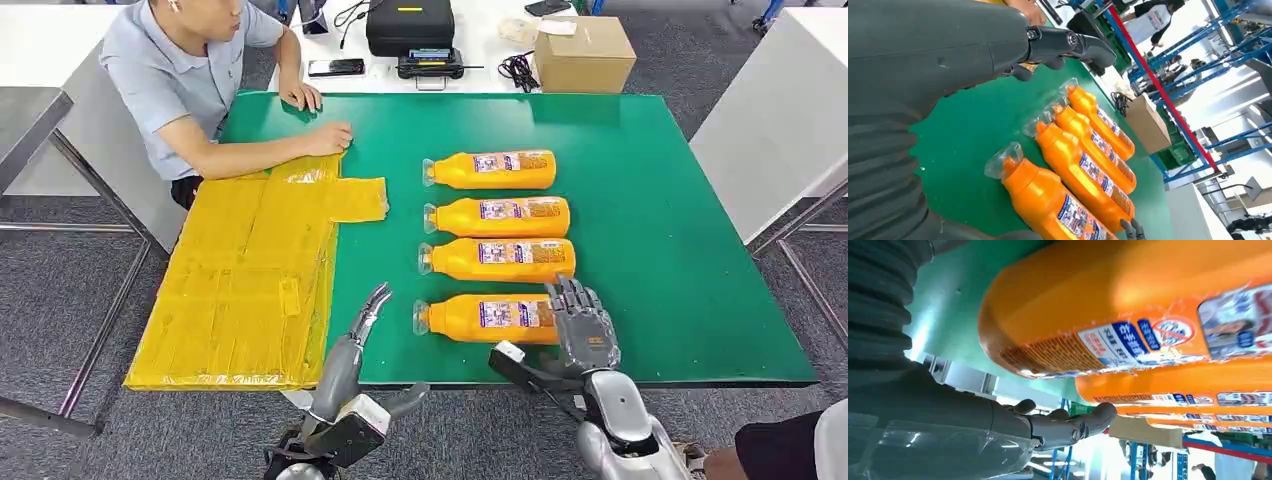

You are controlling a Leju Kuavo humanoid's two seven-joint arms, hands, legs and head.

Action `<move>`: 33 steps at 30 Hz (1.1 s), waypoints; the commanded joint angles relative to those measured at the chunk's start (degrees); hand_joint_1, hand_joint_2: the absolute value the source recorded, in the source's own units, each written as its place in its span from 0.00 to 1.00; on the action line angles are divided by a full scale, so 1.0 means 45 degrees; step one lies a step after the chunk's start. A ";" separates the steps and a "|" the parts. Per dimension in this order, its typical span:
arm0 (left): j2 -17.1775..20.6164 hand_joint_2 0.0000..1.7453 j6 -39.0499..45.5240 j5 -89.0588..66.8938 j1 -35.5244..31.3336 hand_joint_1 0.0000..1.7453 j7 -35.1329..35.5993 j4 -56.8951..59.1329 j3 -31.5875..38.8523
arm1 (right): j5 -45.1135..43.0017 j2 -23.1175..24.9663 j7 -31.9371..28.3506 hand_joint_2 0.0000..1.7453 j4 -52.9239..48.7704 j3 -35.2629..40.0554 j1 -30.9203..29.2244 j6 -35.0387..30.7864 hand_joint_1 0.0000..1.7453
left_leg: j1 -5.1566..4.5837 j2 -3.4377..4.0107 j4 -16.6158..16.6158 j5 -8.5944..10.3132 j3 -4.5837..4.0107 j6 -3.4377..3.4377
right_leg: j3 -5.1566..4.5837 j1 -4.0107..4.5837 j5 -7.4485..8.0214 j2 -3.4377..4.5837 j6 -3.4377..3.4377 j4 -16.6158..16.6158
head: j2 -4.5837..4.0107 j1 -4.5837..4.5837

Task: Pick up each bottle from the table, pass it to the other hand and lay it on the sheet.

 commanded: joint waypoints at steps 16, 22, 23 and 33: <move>0.0187 1.00 0.0089 -0.0110 -0.0155 0.00 0.0112 0.0330 -0.0370 | -0.0076 -0.0069 -0.0039 1.00 0.1642 0.0683 -0.1321 0.0200 0.00 | 0.0013 0.0033 -0.0008 -0.0028 0.0063 -0.0022 | 0.0057 0.0015 -0.0016 0.0026 -0.0029 -0.0013 | 0.0000 0.0000; 0.0187 1.00 0.0089 -0.0110 -0.0155 0.00 0.0112 0.0330 -0.0370 | -0.0076 -0.0069 -0.0039 1.00 0.1642 0.0683 -0.1321 0.0200 0.00 | 0.0011 0.0030 -0.0007 -0.0026 0.0058 -0.0022 | 0.0054 0.0013 -0.0015 0.0023 -0.0029 -0.0012 | 0.0000 0.0000; 0.0187 1.00 0.0089 -0.0110 -0.0155 0.00 0.0112 0.0330 -0.0370 | -0.0076 -0.0069 -0.0039 1.00 0.1642 0.0683 -0.1321 0.0200 0.00 | 0.0015 0.0036 -0.0004 -0.0036 0.0078 -0.0027 | 0.0072 0.0018 -0.0022 0.0027 -0.0036 -0.0010 | 0.0000 0.0000; 0.0241 1.00 -0.0006 -0.0311 -0.0156 0.00 0.0251 0.0406 -0.0483 | -0.1179 0.0004 -0.0276 1.00 0.2254 0.0733 -0.1369 0.1040 0.00 | 0.0008 0.0019 -0.0011 -0.0014 0.0040 -0.0017 | 0.0037 0.0010 -0.0008 0.0014 -0.0021 -0.0013 | 0.0000 0.0000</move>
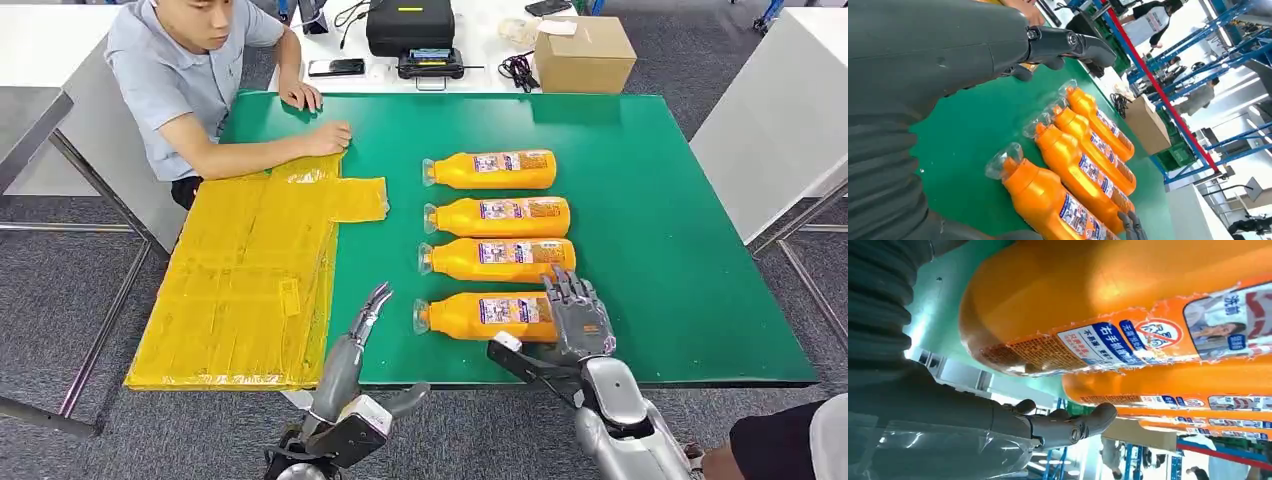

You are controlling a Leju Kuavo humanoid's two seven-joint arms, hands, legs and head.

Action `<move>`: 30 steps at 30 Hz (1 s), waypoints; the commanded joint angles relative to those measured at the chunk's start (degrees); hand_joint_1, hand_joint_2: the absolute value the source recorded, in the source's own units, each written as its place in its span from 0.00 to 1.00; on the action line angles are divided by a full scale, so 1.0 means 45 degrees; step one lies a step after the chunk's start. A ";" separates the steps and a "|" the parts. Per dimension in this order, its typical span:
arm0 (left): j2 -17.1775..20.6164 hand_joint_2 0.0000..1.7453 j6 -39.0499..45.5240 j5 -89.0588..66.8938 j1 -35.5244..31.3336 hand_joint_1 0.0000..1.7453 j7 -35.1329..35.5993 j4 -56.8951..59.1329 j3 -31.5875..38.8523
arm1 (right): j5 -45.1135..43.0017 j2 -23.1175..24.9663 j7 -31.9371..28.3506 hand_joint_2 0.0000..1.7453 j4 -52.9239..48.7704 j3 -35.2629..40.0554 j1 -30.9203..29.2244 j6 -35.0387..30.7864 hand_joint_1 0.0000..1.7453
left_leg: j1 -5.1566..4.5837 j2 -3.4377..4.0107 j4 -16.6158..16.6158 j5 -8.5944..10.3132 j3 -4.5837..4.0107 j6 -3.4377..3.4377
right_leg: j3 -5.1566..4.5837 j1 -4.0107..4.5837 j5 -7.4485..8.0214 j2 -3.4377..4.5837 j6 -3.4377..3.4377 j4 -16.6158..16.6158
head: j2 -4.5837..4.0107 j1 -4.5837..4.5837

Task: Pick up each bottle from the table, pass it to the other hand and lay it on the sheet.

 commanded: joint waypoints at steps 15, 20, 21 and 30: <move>0.0296 1.00 -0.0415 -0.0607 -0.0146 0.00 0.0415 0.0651 -0.0699 | -0.2380 -0.0730 -0.0083 1.00 0.1684 0.1560 -0.0904 0.2547 0.00 | 0.0012 0.0017 -0.0018 -0.0018 0.0093 -0.0019 | 0.0085 0.0015 -0.0014 0.0004 -0.0025 -0.0025 | 0.0000 0.0000; 0.0321 1.00 -0.0424 -0.0693 -0.0133 0.00 0.0435 0.0732 -0.0785 | -0.2845 -0.0981 0.0109 1.00 0.1793 0.1793 -0.0991 0.2863 0.00 | 0.0021 0.0013 -0.0019 -0.0024 0.0130 -0.0025 | 0.0129 0.0025 -0.0018 -0.0001 -0.0036 -0.0036 | 0.0000 0.0000; 0.0324 1.00 -0.0390 -0.0710 -0.0119 0.00 0.0447 0.0709 -0.0770 | -0.2844 -0.0972 0.0176 1.00 0.1722 0.1787 -0.0956 0.2790 0.00 | 0.0012 0.0001 -0.0019 -0.0012 0.0113 -0.0020 | 0.0111 0.0015 -0.0012 -0.0010 -0.0026 -0.0029 | 0.0000 0.0000; 0.0320 1.00 -0.0417 -0.0734 -0.0144 0.00 0.0433 0.0618 -0.0803 | -0.3534 -0.1727 0.0282 1.00 0.0915 0.2275 -0.0748 0.3522 0.00 | 0.0011 -0.0011 -0.0011 -0.0010 0.0120 -0.0014 | 0.0122 0.0013 -0.0012 -0.0018 -0.0020 -0.0023 | 0.0000 0.0000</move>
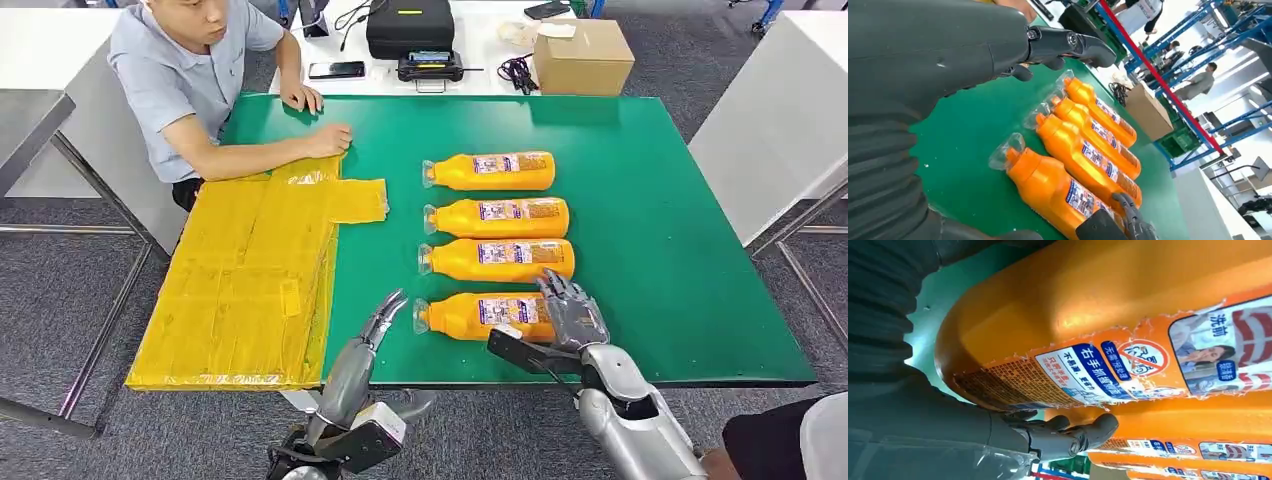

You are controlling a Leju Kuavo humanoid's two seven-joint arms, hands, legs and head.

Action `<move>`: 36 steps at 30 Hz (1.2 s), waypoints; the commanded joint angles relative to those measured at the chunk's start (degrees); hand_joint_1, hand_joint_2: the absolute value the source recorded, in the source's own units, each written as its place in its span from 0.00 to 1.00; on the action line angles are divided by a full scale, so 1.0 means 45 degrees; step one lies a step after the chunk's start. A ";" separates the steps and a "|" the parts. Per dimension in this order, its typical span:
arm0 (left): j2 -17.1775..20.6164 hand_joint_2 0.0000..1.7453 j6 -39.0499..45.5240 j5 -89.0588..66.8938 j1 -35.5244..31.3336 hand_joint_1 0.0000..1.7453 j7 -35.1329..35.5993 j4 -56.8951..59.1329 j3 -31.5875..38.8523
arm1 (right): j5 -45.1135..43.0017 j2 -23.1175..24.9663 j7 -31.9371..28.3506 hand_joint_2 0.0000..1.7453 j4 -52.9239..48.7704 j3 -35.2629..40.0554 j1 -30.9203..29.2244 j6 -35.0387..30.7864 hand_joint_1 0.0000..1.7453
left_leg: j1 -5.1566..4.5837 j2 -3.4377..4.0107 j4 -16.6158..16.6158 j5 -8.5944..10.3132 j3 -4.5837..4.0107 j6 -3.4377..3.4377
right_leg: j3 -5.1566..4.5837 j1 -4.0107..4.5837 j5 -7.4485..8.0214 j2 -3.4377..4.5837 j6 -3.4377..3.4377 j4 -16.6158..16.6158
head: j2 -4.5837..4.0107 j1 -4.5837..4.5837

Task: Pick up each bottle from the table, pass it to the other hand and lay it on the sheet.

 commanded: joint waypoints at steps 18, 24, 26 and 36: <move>0.0185 1.00 0.0198 -0.0242 -0.0062 0.00 -0.0032 0.0524 -0.0311 | -0.1850 -0.2283 -0.0008 1.00 -0.1463 0.1905 0.0585 0.1211 0.00 | 0.0010 -0.0004 -0.0007 -0.0031 0.0067 -0.0017 | 0.0077 0.0017 -0.0025 -0.0013 -0.0031 -0.0018 | 0.0000 -0.0005; 0.0168 1.00 0.0179 -0.0221 -0.0090 0.00 -0.0064 0.0611 -0.0357 | -0.2176 -0.2100 -0.0004 1.00 -0.1331 0.1647 0.0704 0.1141 0.00 | 0.0015 0.0003 -0.0004 -0.0037 0.0071 -0.0022 | 0.0084 0.0022 -0.0027 -0.0008 -0.0037 -0.0022 | 0.0000 0.0000; 0.0136 1.00 0.0151 -0.0111 -0.0179 0.00 -0.0151 0.0762 -0.0425 | -0.2536 -0.1905 -0.0088 1.00 -0.0877 0.1403 0.0792 0.1169 0.00 | 0.0007 -0.0002 -0.0011 -0.0022 0.0051 -0.0014 | 0.0063 0.0013 -0.0015 -0.0008 -0.0026 -0.0023 | 0.0000 0.0000; 0.0055 1.00 0.0301 0.0516 -0.0563 0.00 -0.0636 0.1297 -0.0657 | -0.4130 -0.1581 -0.1241 1.00 0.1101 0.0334 0.0909 0.0993 1.00 | 0.0018 -0.0033 -0.0022 -0.0018 0.0085 -0.0017 | 0.0102 0.0025 -0.0018 -0.0043 -0.0032 -0.0043 | 0.0000 -0.0005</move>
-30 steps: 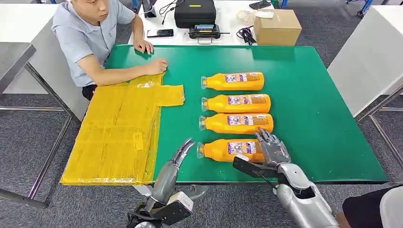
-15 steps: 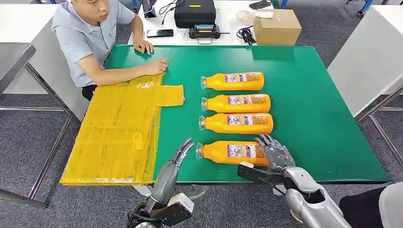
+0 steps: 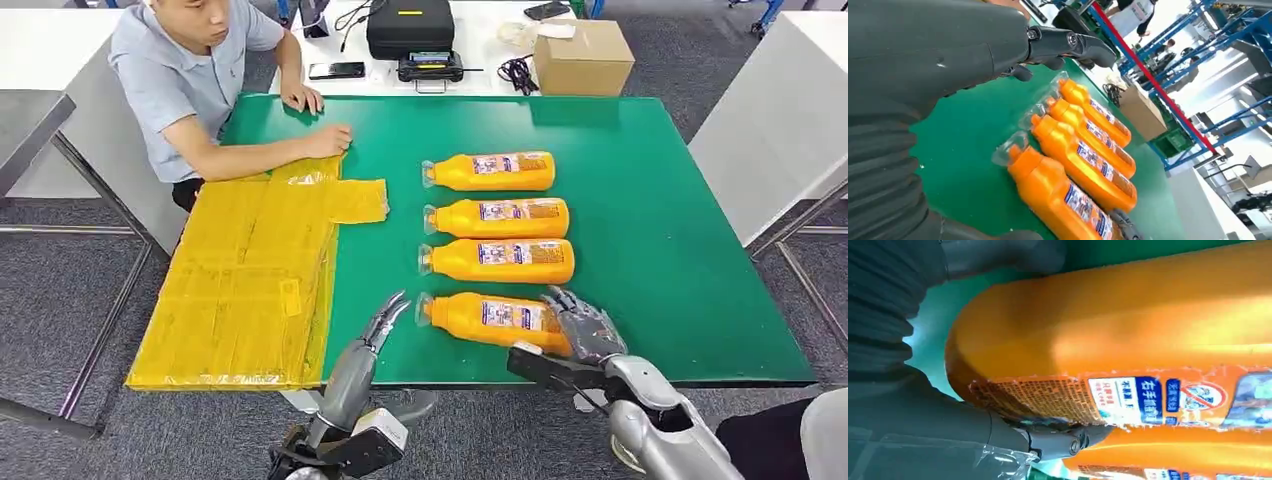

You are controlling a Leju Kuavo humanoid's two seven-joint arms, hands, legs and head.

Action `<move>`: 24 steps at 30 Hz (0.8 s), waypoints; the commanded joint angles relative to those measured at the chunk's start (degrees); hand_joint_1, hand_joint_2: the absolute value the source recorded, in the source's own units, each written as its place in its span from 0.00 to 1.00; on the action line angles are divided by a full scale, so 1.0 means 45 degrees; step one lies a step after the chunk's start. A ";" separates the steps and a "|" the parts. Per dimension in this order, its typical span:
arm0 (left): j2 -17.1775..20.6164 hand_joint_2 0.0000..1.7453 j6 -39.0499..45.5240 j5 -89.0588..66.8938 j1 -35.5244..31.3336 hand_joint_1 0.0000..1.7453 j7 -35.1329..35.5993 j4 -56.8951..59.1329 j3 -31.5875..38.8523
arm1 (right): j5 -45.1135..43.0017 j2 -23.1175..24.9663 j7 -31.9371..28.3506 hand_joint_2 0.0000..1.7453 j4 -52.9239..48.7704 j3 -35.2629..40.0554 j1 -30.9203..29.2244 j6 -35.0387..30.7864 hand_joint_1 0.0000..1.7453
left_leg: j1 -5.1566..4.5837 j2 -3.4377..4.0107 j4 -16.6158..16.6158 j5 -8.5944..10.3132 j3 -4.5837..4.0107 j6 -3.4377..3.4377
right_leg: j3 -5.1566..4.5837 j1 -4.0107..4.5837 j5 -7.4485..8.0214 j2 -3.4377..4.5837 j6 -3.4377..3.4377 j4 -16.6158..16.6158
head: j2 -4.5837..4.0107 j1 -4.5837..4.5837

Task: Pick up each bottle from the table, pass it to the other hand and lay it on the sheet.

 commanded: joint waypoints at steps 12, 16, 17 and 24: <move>0.0014 1.00 0.0241 0.1054 -0.0684 0.00 -0.0659 0.1459 -0.0741 | -0.2188 0.0743 -0.1958 1.00 0.3560 -0.1515 0.0464 0.0204 1.00 | 0.0031 -0.0039 -0.0035 -0.0014 0.0132 -0.0024 | 0.0155 0.0035 -0.0014 -0.0051 -0.0041 -0.0056 | 0.0000 0.0005; 0.0014 1.00 0.0241 0.1054 -0.0684 0.00 -0.0659 0.1459 -0.0741 | -0.2188 0.0743 -0.1958 1.00 0.3560 -0.1515 0.0464 0.0204 1.00 | 0.0024 -0.0030 -0.0024 -0.0032 0.0157 -0.0010 | 0.0150 0.0028 -0.0013 -0.0042 -0.0028 -0.0045 | 0.0000 0.0005; 0.0015 1.00 0.0241 0.1055 -0.0686 0.00 -0.0660 0.1460 -0.0743 | -0.2187 0.0745 -0.1953 1.00 0.3553 -0.1518 0.0442 0.0203 1.00 | 0.0034 -0.0035 -0.0020 -0.0035 0.0158 -0.0013 | 0.0158 0.0038 -0.0014 -0.0050 -0.0037 -0.0051 | 0.0000 0.0000; -0.0039 1.00 0.0858 0.2062 -0.0495 0.00 -0.1357 0.0956 -0.0532 | -0.2583 0.1091 -0.2593 1.00 0.2954 -0.1974 0.0665 -0.0184 1.00 | 0.0026 -0.0023 -0.0019 -0.0079 0.0233 0.0011 | 0.0112 0.0030 -0.0059 -0.0032 -0.0019 -0.0052 | 0.0000 0.0005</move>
